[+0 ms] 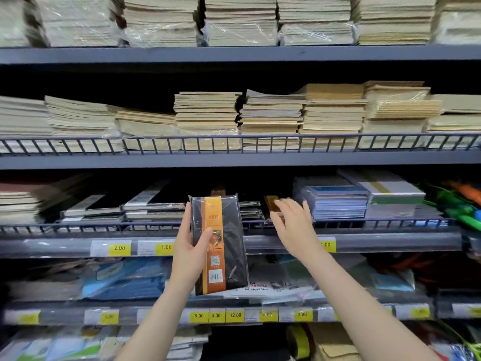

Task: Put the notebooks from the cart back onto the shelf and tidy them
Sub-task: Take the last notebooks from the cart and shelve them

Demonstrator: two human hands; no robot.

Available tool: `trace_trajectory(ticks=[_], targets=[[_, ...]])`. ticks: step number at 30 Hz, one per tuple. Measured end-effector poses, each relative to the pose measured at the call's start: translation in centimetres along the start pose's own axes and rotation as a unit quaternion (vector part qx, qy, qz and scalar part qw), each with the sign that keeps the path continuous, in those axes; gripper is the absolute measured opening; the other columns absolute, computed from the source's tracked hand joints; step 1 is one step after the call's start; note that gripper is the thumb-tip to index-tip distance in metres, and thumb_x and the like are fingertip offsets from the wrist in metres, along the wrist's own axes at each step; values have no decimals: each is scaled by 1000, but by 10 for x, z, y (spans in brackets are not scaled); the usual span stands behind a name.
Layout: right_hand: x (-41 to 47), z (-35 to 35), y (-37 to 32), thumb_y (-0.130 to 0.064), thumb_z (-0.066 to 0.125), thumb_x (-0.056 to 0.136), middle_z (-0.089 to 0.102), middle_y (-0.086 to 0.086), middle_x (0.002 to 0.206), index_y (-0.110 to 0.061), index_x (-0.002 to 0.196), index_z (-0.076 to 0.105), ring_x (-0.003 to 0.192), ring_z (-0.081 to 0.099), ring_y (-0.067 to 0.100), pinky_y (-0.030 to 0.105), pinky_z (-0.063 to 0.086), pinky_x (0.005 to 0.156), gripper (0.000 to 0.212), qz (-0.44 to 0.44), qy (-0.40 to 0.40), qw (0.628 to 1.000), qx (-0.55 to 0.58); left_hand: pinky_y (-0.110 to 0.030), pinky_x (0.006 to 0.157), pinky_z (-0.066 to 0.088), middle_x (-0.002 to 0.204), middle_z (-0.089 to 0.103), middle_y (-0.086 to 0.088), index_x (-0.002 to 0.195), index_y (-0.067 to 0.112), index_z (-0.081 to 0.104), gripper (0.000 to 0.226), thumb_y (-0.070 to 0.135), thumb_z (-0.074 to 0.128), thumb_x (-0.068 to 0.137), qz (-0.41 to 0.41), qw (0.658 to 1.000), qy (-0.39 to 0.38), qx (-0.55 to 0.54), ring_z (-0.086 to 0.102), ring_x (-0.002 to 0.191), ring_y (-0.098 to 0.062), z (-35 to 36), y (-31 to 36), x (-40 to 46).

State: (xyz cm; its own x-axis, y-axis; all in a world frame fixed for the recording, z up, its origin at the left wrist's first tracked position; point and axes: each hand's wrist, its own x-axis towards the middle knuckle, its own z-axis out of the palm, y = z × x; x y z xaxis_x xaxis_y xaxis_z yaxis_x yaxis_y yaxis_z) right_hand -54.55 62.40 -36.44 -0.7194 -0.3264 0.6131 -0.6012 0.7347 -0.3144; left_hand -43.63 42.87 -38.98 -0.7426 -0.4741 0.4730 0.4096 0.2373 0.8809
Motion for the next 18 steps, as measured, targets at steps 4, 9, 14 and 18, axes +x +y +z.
trace_trajectory(ticks=[4, 9, 14, 18], targets=[[-81, -19, -15, -48, 42, 89, 40, -20, 134, -36, 136, 31, 119, 40, -5, 21, 34, 102, 49, -15, -40, 977, 209, -38, 87, 54, 143, 44, 8, 135, 56, 22, 68, 17, 55, 91, 5, 999, -31, -33, 57, 116, -13, 21, 4, -1], [-110, -15, -24, -17, 51, 92, 50, -12, 129, -55, 129, 29, 77, 61, 14, 28, 54, 66, 57, 93, -56, 876, 469, -40, 96, 50, 135, 53, 8, 132, 57, 23, 64, 20, 55, 91, -11, 993, -86, -77, 57, 116, -13, 76, 21, -5], [-74, -53, 9, -11, 48, 93, 58, 1, 116, -28, 133, 40, 50, 53, 13, 23, 49, 50, 43, 192, 8, 845, 500, -13, 80, 49, 108, 63, 8, 130, 25, 47, 37, 26, 50, 93, 42, 991, -106, 64, 59, 93, 1, 82, 33, 17], [-25, -59, 26, -11, 45, 94, 46, 3, 128, -19, 137, 38, 48, 47, 14, 19, 43, 43, 44, 241, 12, 850, 468, -22, 97, 40, 111, 59, 4, 114, 15, 61, 28, 19, 61, 87, 237, 926, -62, 287, 52, 110, -11, 63, 11, 39]])
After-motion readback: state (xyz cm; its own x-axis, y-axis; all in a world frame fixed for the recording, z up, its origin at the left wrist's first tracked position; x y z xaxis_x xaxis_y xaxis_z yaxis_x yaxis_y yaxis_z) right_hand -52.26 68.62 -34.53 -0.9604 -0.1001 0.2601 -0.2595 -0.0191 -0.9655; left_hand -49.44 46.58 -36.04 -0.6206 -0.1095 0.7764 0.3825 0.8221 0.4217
